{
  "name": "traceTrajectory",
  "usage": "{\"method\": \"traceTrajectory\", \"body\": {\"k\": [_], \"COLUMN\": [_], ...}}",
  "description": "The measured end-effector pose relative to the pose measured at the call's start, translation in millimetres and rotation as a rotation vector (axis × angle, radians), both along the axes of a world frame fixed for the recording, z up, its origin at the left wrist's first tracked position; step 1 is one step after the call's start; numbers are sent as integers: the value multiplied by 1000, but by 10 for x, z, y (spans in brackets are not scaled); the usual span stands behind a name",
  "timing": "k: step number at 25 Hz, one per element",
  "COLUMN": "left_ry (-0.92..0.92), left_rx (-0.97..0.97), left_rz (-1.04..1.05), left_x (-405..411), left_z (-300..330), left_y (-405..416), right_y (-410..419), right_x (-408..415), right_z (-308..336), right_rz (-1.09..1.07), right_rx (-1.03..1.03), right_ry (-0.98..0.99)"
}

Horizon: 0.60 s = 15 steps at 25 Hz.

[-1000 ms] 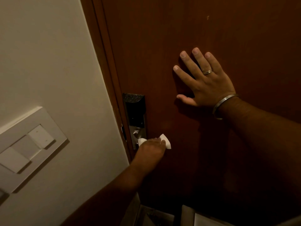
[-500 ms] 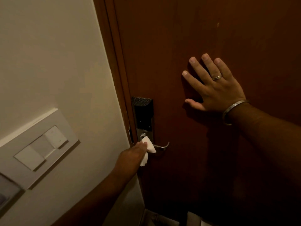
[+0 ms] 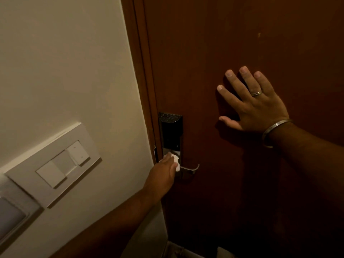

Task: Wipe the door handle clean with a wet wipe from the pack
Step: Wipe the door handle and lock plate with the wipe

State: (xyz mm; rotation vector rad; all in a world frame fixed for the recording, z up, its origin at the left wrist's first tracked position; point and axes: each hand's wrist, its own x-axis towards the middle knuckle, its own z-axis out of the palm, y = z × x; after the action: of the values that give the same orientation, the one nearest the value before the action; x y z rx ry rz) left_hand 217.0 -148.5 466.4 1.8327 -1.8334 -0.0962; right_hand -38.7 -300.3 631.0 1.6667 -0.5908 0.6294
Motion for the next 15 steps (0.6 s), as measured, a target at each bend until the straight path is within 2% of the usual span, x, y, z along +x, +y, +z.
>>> {"method": "traceTrajectory", "body": {"k": [2, 3, 7, 10, 13, 15], "left_ry": [108, 99, -171, -137, -277, -295], "left_rx": [-17, -26, 14, 24, 18, 38], "left_rz": [122, 132, -97, -10, -130, -221], "left_x": [-21, -10, 80, 127, 71, 48], "left_z": [98, 88, -109, 36, 5, -65], "left_y": [-72, -61, 95, -79, -20, 93], "right_y": [8, 8, -22, -2, -7, -15], "right_x": [-5, 1, 11, -11, 10, 14], "right_z": [3, -8, -13, -4, -22, -21], "right_rz": [2, 4, 12, 4, 14, 9], "right_rx": [6, 7, 7, 10, 2, 2], "right_ry": [3, 1, 2, 3, 10, 8]}}
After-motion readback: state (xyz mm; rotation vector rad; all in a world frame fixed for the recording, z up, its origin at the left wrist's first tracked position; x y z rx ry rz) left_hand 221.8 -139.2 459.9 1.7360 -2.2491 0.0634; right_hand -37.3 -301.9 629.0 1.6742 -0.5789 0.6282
